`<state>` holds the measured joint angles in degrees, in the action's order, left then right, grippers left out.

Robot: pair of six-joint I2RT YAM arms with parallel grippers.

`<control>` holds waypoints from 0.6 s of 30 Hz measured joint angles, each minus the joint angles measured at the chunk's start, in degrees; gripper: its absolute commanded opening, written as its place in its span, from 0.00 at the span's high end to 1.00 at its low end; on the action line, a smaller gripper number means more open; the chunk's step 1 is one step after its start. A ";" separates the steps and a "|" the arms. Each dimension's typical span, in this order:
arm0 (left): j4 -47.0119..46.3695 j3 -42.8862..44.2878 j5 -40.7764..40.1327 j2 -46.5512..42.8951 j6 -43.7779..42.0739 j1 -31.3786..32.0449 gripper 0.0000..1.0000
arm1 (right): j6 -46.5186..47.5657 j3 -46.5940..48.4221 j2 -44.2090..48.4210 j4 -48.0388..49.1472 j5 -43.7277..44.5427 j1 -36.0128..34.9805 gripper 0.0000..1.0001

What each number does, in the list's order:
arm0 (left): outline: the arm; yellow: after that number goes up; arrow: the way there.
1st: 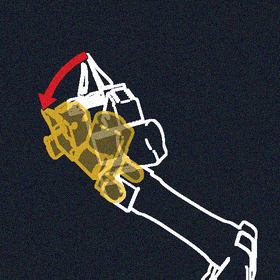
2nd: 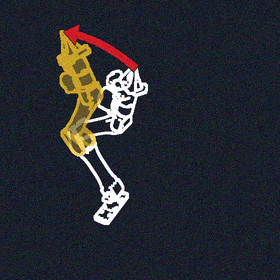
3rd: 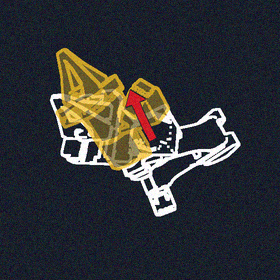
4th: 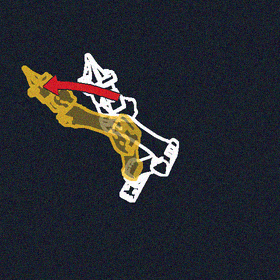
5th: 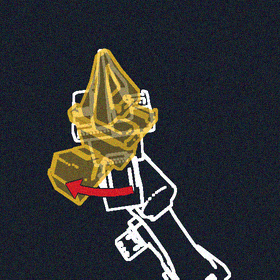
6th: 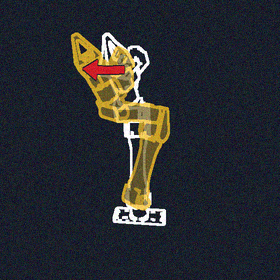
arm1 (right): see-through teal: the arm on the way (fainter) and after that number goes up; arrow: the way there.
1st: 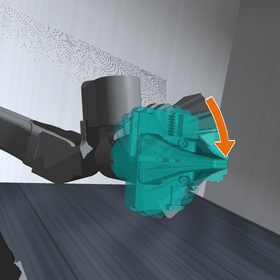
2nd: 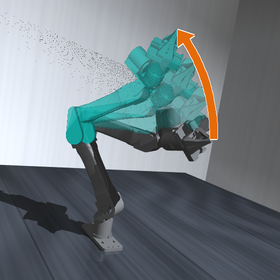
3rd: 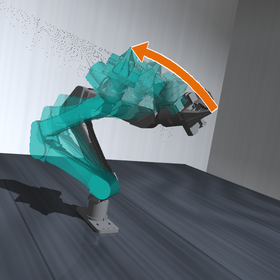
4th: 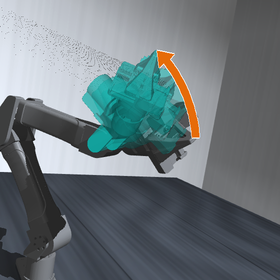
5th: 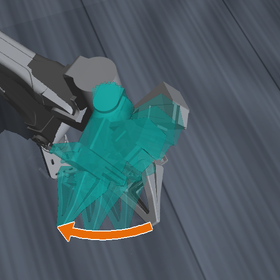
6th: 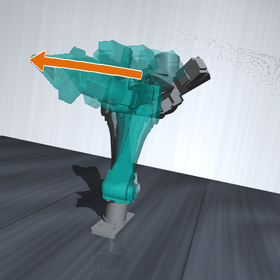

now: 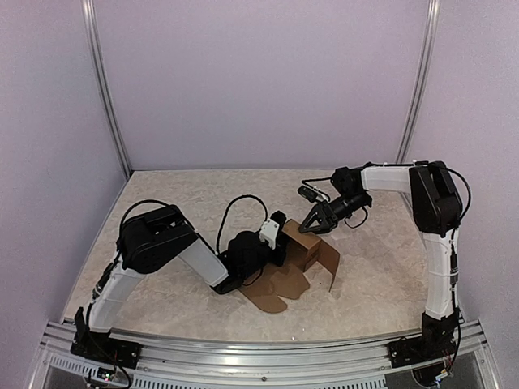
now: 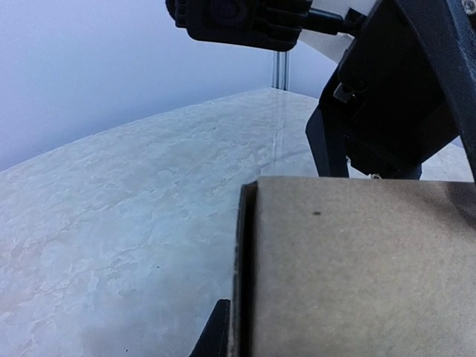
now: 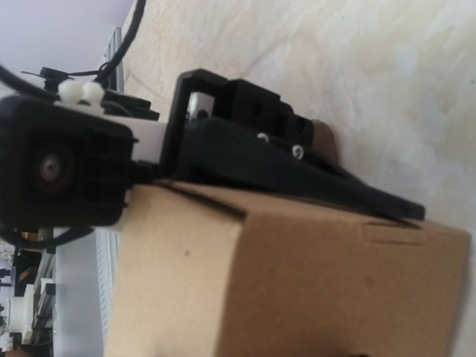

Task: Fold the paper box

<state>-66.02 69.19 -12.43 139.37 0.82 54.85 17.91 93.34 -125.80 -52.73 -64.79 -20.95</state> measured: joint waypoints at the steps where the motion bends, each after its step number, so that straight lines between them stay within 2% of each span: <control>1: -0.31 -0.15 -0.11 0.00 -0.17 0.02 0.91 | 0.04 -0.04 -0.07 0.00 -0.17 0.00 0.38; 5: -2.19 -0.98 -1.07 0.00 -1.29 0.63 1.00 | 0.22 -0.57 -0.26 -0.09 -0.96 0.00 0.39; 14: -2.27 -1.38 -5.11 0.00 -0.70 1.88 1.00 | 0.59 -0.94 -0.66 -0.55 -1.68 -0.26 0.39; 15: -1.75 -1.18 -5.79 0.00 -0.24 2.01 0.98 | 0.61 -0.94 -0.76 -0.55 -1.70 -0.26 0.39; 18: -0.76 -0.74 -7.39 0.00 0.90 2.32 0.80 | 0.68 -0.87 -0.85 -0.59 -1.73 -0.26 0.39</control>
<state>-66.78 68.45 -19.81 139.37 1.72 57.17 18.59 92.47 -126.65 -53.32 -66.52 -21.21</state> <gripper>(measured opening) 0.077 0.613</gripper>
